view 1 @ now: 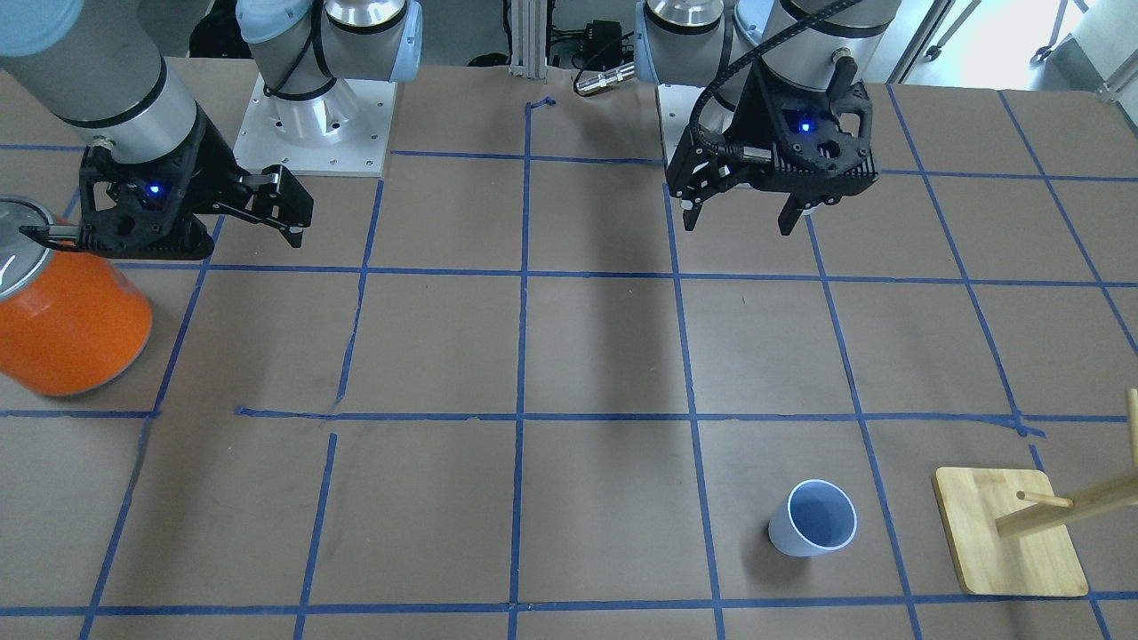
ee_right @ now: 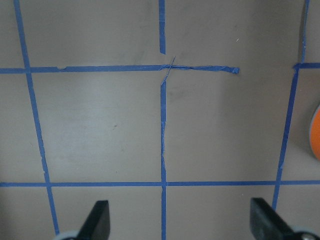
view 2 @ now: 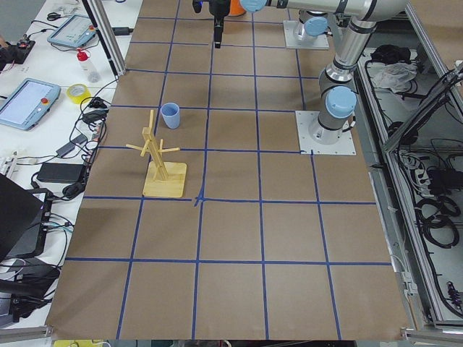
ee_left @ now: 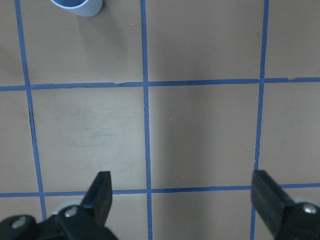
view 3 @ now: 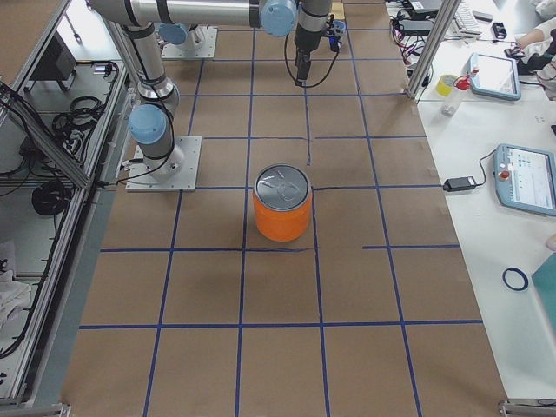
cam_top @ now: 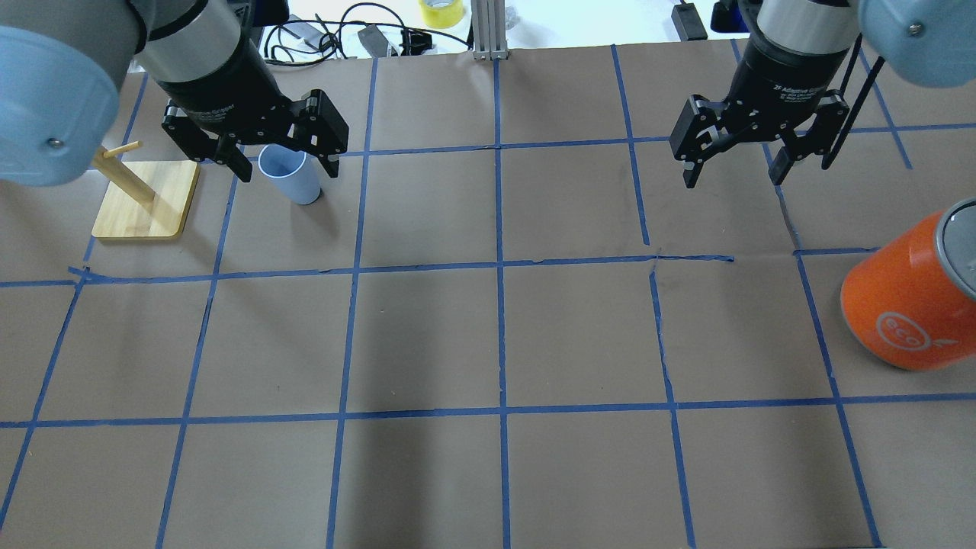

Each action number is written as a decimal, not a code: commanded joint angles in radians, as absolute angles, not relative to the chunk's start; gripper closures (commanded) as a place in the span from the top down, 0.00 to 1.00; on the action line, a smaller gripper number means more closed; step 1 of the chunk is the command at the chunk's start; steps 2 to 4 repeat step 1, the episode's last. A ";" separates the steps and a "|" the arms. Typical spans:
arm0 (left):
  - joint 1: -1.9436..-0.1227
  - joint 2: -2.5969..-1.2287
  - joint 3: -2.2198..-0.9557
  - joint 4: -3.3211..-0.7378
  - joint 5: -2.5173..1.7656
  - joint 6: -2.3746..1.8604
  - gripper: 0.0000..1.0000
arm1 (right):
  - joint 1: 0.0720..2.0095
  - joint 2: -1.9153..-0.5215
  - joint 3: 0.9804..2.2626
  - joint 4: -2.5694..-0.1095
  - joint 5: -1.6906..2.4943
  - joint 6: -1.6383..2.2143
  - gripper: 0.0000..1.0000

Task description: Flip cup

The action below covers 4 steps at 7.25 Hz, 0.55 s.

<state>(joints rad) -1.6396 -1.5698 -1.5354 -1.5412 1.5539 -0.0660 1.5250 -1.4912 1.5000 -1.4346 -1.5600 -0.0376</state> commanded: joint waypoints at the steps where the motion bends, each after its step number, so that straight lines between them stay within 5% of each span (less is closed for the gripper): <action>1: -1.638 -1.569 -1.536 -1.540 1.554 -0.066 1.00 | 1.514 -1.496 1.499 -1.448 -1.560 -0.038 1.00; 4: -1.638 -1.569 -1.536 -1.540 1.554 -0.066 1.00 | 1.514 -1.496 1.499 -1.448 -1.560 -0.038 1.00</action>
